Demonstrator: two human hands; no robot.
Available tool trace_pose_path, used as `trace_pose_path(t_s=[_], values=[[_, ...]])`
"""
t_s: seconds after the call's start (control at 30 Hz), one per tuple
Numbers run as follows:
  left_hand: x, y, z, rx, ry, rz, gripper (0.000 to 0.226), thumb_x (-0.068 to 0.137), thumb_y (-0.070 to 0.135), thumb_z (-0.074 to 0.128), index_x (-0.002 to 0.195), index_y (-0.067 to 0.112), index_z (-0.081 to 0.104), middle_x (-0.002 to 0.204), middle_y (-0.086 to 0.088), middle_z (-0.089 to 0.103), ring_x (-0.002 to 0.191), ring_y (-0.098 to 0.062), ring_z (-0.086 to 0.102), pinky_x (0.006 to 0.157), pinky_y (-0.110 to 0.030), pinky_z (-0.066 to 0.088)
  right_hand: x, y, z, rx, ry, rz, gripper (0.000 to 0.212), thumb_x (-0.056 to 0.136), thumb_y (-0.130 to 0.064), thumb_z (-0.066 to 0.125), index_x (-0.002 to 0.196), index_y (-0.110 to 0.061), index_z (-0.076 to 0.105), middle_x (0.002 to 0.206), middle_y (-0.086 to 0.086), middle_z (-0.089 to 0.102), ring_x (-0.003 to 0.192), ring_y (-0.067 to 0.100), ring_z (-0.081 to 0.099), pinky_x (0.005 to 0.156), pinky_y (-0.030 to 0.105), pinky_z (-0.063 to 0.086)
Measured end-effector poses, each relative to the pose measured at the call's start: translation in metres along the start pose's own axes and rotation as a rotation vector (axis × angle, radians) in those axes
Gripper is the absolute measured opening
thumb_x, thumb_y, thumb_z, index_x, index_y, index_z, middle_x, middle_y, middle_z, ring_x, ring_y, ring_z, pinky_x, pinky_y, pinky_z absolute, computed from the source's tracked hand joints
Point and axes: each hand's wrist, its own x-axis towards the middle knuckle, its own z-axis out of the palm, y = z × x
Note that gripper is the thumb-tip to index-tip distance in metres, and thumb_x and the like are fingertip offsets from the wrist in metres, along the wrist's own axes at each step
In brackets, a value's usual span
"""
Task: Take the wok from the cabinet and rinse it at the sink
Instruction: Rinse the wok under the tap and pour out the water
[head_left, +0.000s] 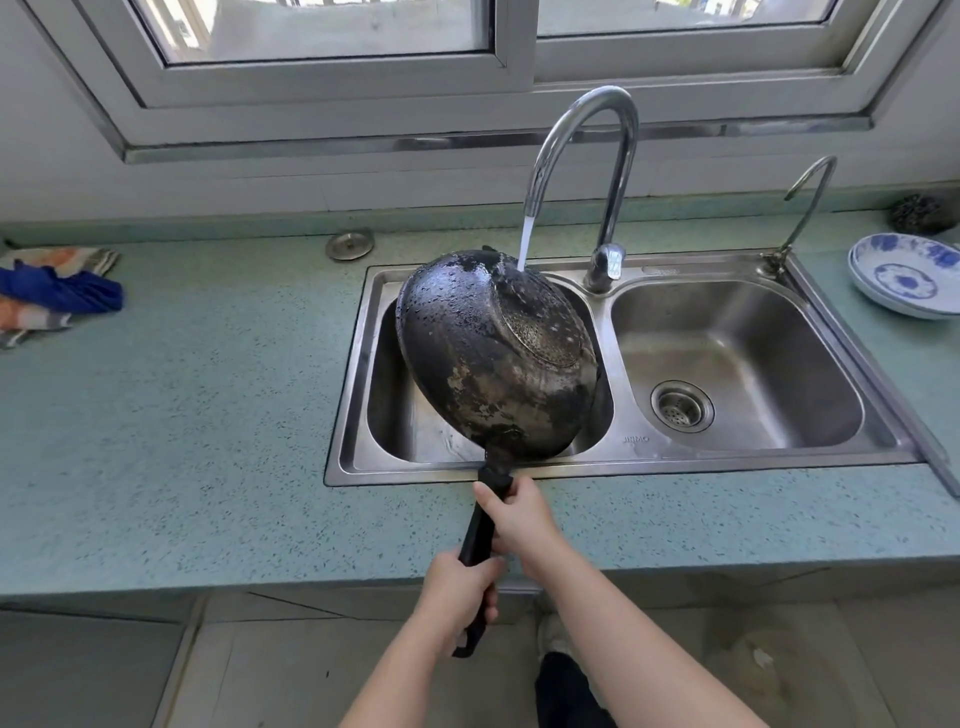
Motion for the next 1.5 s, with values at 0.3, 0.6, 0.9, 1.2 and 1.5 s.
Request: trace_pose_path(t_s=[0.3, 0.6, 0.9, 1.2, 1.5], values=[[0.001, 0.000, -0.001, -0.017, -0.009, -0.007, 0.004, 0.086, 0.007, 0.056, 0.082, 0.007, 0.055, 0.046, -0.003, 0.047, 0.033, -0.015, 0.042, 0.039, -0.022, 0.037, -0.001, 0.001, 0.002, -0.007, 0.006, 0.003, 0.026, 0.085, -0.033, 0.063, 0.096, -0.016, 0.046, 0.084, -0.003, 0.055, 0.098, 0.025, 0.059, 0.089, 0.050, 0.052], [-0.002, 0.000, -0.002, -0.041, -0.026, -0.015, 0.013, 0.086, 0.005, 0.055, 0.075, 0.009, 0.050, 0.049, -0.006, 0.046, 0.034, -0.015, 0.040, 0.037, -0.021, 0.035, 0.000, 0.001, 0.003, 0.014, 0.006, -0.008, 0.025, 0.085, -0.033, 0.063, 0.096, -0.018, 0.046, 0.090, 0.000, 0.058, 0.101, 0.027, 0.060, 0.088, 0.051, 0.053], [-0.004, 0.005, -0.001, -0.043, -0.026, -0.019, 0.012, 0.086, 0.006, 0.056, 0.075, 0.009, 0.050, 0.050, -0.006, 0.046, 0.036, -0.016, 0.041, 0.036, -0.020, 0.035, -0.004, -0.001, 0.000, 0.050, -0.016, -0.004, 0.027, 0.086, -0.031, 0.062, 0.101, -0.016, 0.045, 0.091, -0.002, 0.057, 0.100, 0.024, 0.058, 0.088, 0.049, 0.053], [-0.007, 0.006, -0.001, -0.045, -0.023, -0.026, 0.016, 0.086, 0.006, 0.056, 0.072, 0.010, 0.050, 0.050, -0.006, 0.046, 0.036, -0.016, 0.041, 0.036, -0.020, 0.035, -0.006, -0.002, 0.000, 0.036, -0.014, -0.025, 0.026, 0.087, -0.031, 0.062, 0.101, -0.017, 0.046, 0.087, -0.006, 0.056, 0.099, 0.023, 0.058, 0.091, 0.049, 0.052], [-0.008, 0.007, -0.001, -0.052, -0.019, -0.023, 0.012, 0.086, 0.007, 0.056, 0.075, 0.009, 0.051, 0.050, -0.005, 0.046, 0.036, -0.015, 0.041, 0.037, -0.019, 0.035, -0.009, -0.005, -0.001, 0.047, -0.024, -0.022, 0.024, 0.087, -0.030, 0.061, 0.102, -0.016, 0.047, 0.090, -0.002, 0.058, 0.101, 0.025, 0.059, 0.091, 0.049, 0.052]])
